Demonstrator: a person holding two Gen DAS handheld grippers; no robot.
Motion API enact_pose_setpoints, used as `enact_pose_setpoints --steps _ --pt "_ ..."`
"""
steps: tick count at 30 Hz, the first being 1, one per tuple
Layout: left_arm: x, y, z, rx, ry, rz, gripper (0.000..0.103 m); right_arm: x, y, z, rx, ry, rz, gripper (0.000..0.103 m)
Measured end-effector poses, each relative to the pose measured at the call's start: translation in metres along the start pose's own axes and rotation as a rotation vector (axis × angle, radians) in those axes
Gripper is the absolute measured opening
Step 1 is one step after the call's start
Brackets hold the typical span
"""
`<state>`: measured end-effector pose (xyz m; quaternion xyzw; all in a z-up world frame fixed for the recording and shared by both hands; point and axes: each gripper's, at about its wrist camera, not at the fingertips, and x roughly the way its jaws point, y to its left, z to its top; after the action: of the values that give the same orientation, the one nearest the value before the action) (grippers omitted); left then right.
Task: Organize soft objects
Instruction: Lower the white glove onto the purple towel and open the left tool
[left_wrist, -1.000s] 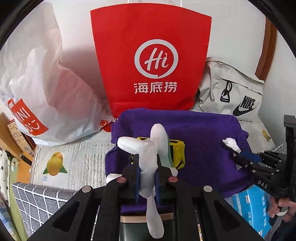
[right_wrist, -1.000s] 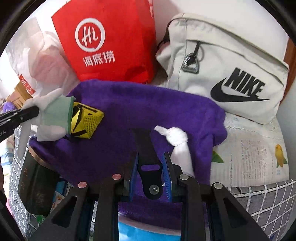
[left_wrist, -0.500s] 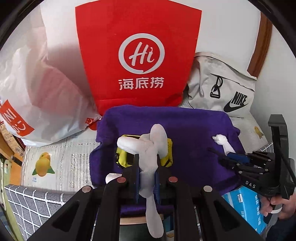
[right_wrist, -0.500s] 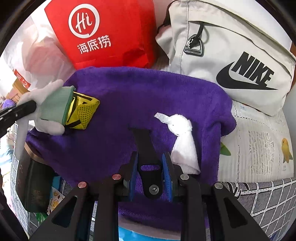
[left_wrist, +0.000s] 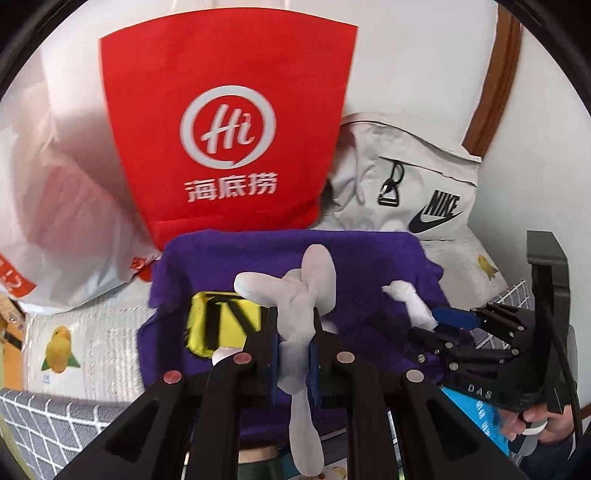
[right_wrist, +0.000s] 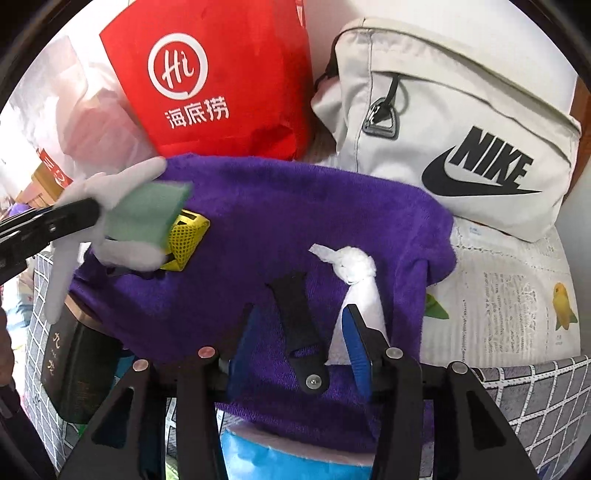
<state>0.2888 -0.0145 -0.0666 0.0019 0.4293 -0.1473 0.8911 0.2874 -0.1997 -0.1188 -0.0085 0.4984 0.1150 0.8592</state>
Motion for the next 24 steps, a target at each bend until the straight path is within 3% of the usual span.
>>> enact_pose_setpoints --steps 6,13,20,22,24 --pt "0.019 -0.019 0.002 0.032 0.024 -0.032 0.013 -0.016 -0.010 -0.007 0.013 -0.025 -0.029 0.047" --pt "0.044 -0.022 -0.008 0.057 0.071 0.056 0.013 -0.029 -0.022 -0.017 0.047 -0.058 -0.043 0.047" --pt "0.047 -0.012 -0.009 0.036 0.071 0.086 0.016 -0.036 -0.022 -0.018 0.055 -0.086 -0.083 0.047" --pt "0.046 -0.012 -0.009 0.042 0.068 0.103 0.021 -0.037 -0.020 -0.018 0.058 -0.088 -0.091 0.047" --pt "0.045 -0.012 -0.008 0.042 0.071 0.131 0.038 -0.040 -0.019 -0.018 0.059 -0.094 -0.105 0.047"
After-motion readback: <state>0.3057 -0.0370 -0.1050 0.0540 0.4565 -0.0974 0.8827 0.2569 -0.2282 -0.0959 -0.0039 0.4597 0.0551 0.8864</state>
